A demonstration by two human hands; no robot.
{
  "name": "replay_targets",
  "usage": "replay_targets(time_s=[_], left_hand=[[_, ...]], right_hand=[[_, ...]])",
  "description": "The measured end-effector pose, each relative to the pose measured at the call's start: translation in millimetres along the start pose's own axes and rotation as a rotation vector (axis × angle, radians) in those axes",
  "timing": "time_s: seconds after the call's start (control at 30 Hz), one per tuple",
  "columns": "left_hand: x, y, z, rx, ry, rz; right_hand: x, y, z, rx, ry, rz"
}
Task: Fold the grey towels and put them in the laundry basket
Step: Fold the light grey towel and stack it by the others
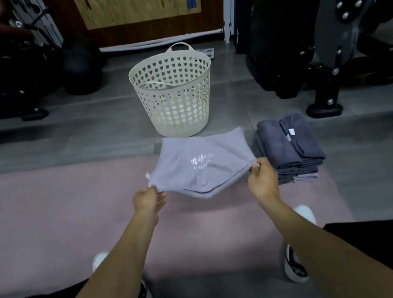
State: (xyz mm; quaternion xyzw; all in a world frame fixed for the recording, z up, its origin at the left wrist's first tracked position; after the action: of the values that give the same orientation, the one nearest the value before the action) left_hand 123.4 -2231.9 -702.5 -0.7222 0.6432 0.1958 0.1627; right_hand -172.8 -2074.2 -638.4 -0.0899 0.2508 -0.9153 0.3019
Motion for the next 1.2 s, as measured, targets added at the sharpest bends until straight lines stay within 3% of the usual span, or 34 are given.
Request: replay_targets(time_s=[0.2,0.37,0.6,0.93,1.1,1.2], left_hand=[[-41.2,-95.8,96.2,0.294,-0.086,-0.205],[-58.4,-122.4,109.3,0.413,-0.02,-0.234],[-51.5,-67.6,100.5,0.177,-0.069,-0.04],[67.8,17.5,112.8,0.005,-0.211,-0.002],[120.2,55.9,145.4,0.149,-0.2,0.056],[137.8,77.2,159.7,0.571,-0.038,0.173]], right_hand=[[-77.7,-6.3,-103.2,-0.284,0.306,0.108],[-104.0,-13.2,-128.5,-0.433,0.347,0.191],[-82.9,8.9,-123.1,-0.396,0.318,0.223],[33.0,82.9,-138.0,-0.453,0.268,0.215],[77.1,127.6,-177.6,-0.485,0.295,0.256],[94.0,139.8,-199.5,-0.491,0.31,0.272]])
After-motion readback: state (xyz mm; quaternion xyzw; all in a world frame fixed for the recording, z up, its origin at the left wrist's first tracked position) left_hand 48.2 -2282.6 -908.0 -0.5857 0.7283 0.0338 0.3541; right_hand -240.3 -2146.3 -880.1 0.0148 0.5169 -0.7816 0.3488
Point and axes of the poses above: each hand's wrist, its own x-axis towards the middle knuckle, its own y-axis out of the palm, z = x × y, the point moved 7 cm from there along x, towards the middle knuckle, and after that the axes turned 3 degrees about y, right-handed, at the moved point
